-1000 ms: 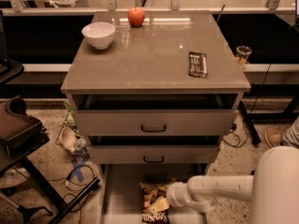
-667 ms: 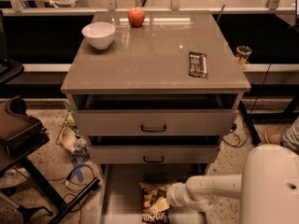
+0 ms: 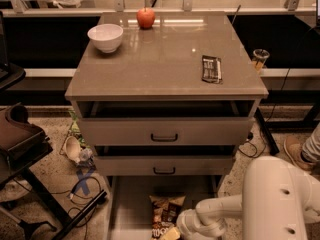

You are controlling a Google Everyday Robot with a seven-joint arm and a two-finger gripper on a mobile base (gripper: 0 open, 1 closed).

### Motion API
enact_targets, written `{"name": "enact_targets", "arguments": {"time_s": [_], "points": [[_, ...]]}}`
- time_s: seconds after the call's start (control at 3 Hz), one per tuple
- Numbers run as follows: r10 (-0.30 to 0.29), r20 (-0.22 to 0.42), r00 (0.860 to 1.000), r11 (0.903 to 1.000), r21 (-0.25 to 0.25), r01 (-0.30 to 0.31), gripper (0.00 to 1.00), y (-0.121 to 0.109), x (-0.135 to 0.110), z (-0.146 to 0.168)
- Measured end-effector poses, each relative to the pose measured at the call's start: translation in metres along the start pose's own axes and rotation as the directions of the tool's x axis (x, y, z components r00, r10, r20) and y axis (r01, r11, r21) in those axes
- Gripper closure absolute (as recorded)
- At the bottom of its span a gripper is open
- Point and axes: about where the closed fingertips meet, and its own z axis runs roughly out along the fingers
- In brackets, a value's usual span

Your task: Pick brown chip bag from bottom drawer and place on counter

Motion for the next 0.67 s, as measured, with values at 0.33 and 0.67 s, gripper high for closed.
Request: {"name": "enact_targets", "arguments": {"time_s": [0.33, 0.67], "points": [[0.010, -0.045, 0.999, 0.9991, -0.040, -0.012, 0.00, 0.0155, 0.0215, 0.0157], [0.010, -0.046, 0.999, 0.9990, -0.043, -0.012, 0.18, 0.0170, 0.0220, 0.0169]]}}
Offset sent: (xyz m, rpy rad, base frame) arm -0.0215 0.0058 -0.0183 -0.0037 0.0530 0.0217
